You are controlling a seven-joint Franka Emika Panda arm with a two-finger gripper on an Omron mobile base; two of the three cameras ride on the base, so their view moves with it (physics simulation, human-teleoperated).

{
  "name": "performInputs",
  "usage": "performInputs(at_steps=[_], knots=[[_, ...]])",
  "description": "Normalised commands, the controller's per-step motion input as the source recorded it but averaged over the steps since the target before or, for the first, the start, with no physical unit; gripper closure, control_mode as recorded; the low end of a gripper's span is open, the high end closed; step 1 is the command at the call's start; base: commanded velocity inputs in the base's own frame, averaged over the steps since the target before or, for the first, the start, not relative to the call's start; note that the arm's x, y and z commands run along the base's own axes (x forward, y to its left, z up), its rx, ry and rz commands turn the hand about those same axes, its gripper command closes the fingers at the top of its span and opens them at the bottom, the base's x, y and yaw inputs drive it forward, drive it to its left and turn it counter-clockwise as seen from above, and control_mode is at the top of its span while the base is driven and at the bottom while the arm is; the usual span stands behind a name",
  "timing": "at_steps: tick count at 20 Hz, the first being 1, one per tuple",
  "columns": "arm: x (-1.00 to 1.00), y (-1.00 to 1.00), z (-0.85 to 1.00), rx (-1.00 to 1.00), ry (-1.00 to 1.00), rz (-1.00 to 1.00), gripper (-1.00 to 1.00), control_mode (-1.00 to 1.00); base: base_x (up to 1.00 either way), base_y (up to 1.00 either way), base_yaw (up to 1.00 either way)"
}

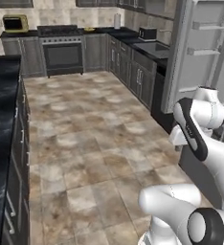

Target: Place the cold items (banana and garlic) from the fridge in one tupperware on the dining counter. Place the warm items (hot dog and kebab skewer) in the stove area in another tupperware.

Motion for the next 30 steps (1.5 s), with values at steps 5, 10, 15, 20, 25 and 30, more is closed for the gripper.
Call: performInputs(at_steps=[5, 10, 15, 20, 25, 30], knots=[[0.0, 0.0, 0.0, 0.0, 0.0, 0.0, -1.0, 1.0, 0.7, 0.0, -0.33], [0.0, 0.0, 0.0, 0.0, 0.0, 0.0, -1.0, 1.0, 0.53, 0.0, -0.47], [0.0, 0.0, 0.0, 0.0, 0.0, 0.0, -1.0, 1.0, 0.5, 0.04, -0.6], [0.0, 0.0, 0.0, 0.0, 0.0, 0.0, -1.0, 1.0, 0.54, 0.4, -0.59], [0.0, 0.0, 0.0, 0.0, 0.0, 0.0, -1.0, 1.0, 0.58, 0.55, -0.46], [0.0, 0.0, 0.0, 0.0, 0.0, 0.0, -1.0, 1.0, 0.51, 0.3, -0.41]])
